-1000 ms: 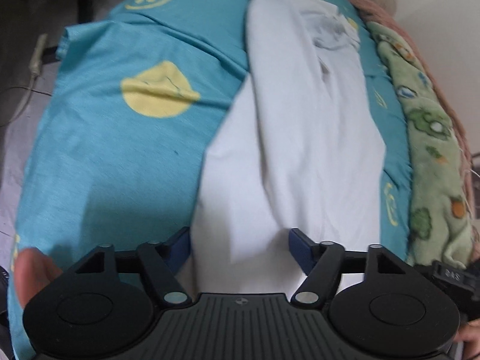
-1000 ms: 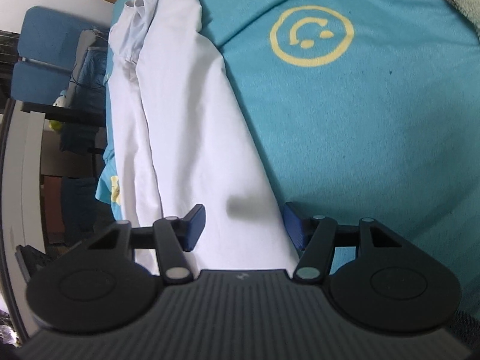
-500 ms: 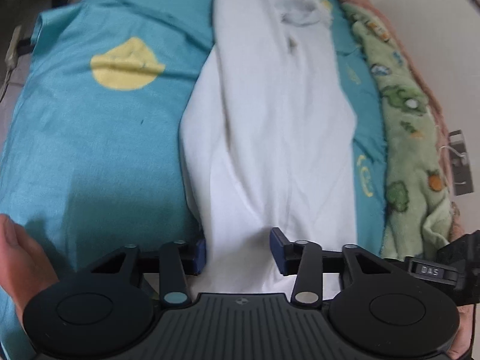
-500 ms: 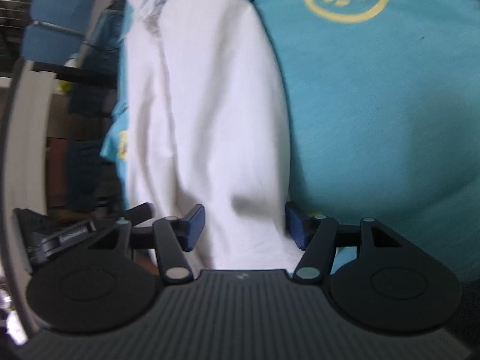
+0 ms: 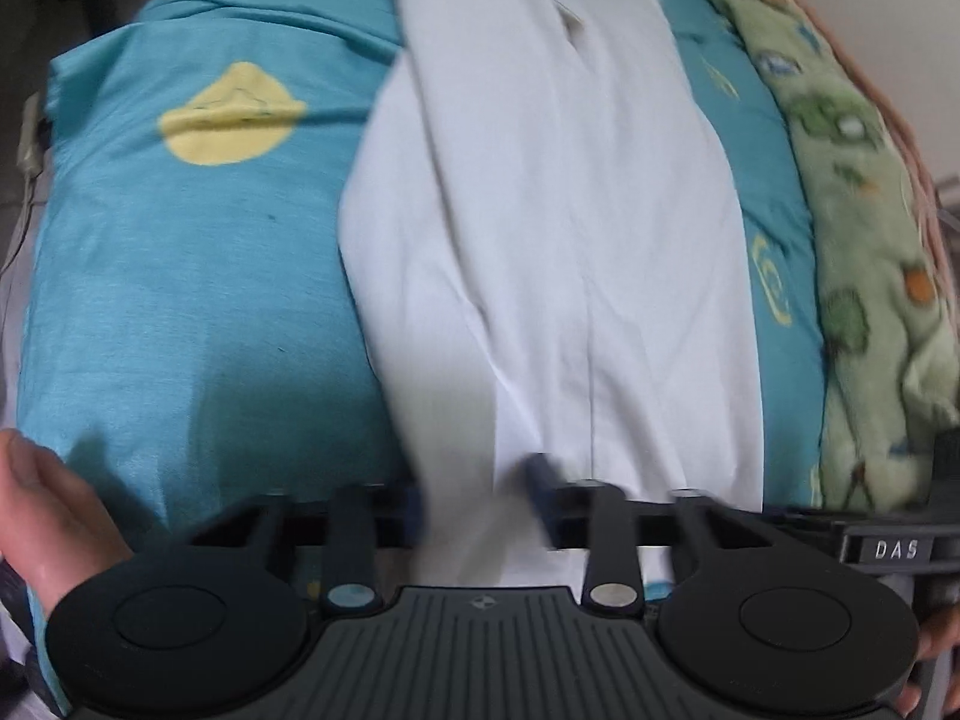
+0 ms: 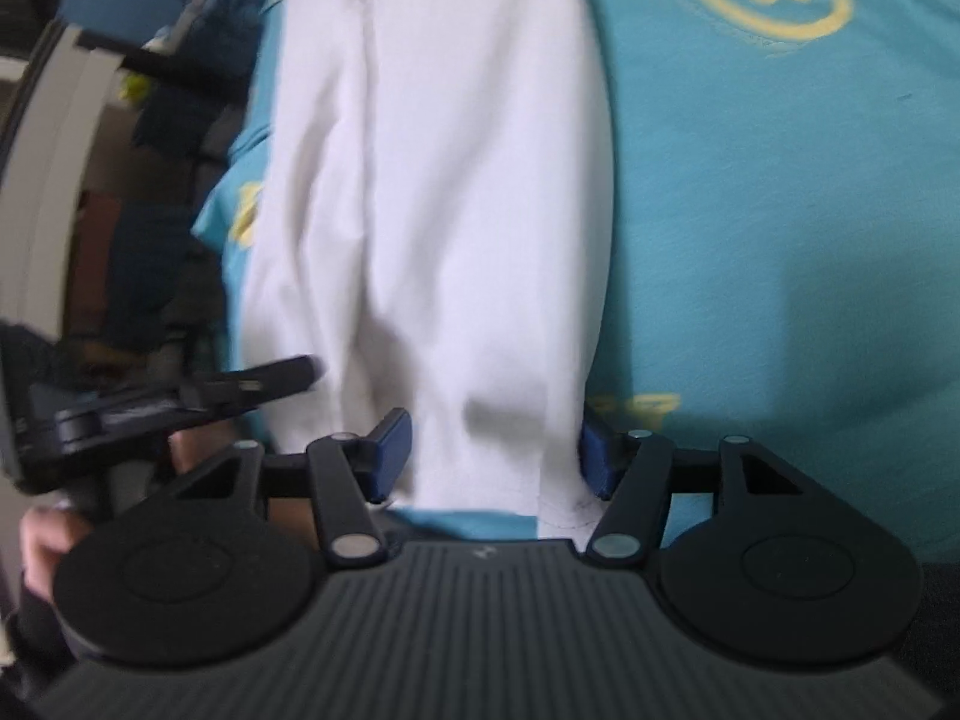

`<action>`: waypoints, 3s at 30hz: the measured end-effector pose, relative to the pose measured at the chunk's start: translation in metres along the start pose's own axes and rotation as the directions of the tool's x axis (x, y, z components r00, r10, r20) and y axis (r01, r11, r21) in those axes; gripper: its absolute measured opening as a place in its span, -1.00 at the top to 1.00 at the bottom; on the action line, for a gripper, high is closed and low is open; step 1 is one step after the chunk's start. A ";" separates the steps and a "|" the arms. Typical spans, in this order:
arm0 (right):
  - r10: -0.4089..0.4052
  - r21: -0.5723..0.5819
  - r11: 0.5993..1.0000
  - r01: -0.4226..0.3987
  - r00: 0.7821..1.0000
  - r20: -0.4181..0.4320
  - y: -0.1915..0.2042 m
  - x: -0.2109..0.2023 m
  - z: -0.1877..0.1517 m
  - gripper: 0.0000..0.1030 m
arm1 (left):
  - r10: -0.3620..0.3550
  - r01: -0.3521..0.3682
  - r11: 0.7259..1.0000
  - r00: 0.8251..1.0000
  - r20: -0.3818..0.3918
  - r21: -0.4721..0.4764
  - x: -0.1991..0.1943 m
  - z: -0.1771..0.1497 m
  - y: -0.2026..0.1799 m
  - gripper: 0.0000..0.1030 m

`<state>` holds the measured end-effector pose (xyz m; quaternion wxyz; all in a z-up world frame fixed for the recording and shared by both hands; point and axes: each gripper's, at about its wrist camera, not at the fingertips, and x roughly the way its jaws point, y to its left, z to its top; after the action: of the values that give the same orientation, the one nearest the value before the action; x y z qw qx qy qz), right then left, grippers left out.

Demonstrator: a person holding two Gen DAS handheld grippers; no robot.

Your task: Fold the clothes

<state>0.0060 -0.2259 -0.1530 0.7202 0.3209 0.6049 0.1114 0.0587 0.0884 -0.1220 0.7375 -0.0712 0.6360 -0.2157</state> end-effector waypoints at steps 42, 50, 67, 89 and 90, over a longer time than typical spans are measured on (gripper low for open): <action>0.197 -0.134 0.980 -0.149 0.827 0.527 0.032 -0.194 -0.137 0.79 | -0.148 0.261 0.951 0.853 0.500 -0.164 -0.207 -0.155 -0.057 0.93; 0.162 -0.099 0.987 -0.128 0.825 0.542 0.036 -0.169 -0.065 0.79 | -0.041 0.147 0.975 0.859 0.510 -0.169 -0.187 -0.075 -0.060 0.92; -0.012 -0.183 0.972 0.148 0.809 0.587 0.025 -0.033 0.130 0.78 | 0.165 -0.184 0.982 0.763 0.625 -0.035 -0.041 0.095 -0.042 0.92; -0.130 -0.205 0.915 0.348 0.733 0.668 0.039 0.000 0.133 -0.59 | 0.244 -0.346 0.938 0.724 0.645 0.033 0.004 0.096 -0.045 -0.47; -0.129 -0.204 0.913 0.354 0.723 0.678 0.042 -0.005 0.126 -0.59 | 0.234 -0.344 0.938 0.719 0.654 0.042 -0.003 0.089 -0.049 -0.52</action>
<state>0.1329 -0.2381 -0.1160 0.9353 0.1355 0.3269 -0.0068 0.1339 0.0305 -0.0849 0.9373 0.0194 0.3300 -0.1107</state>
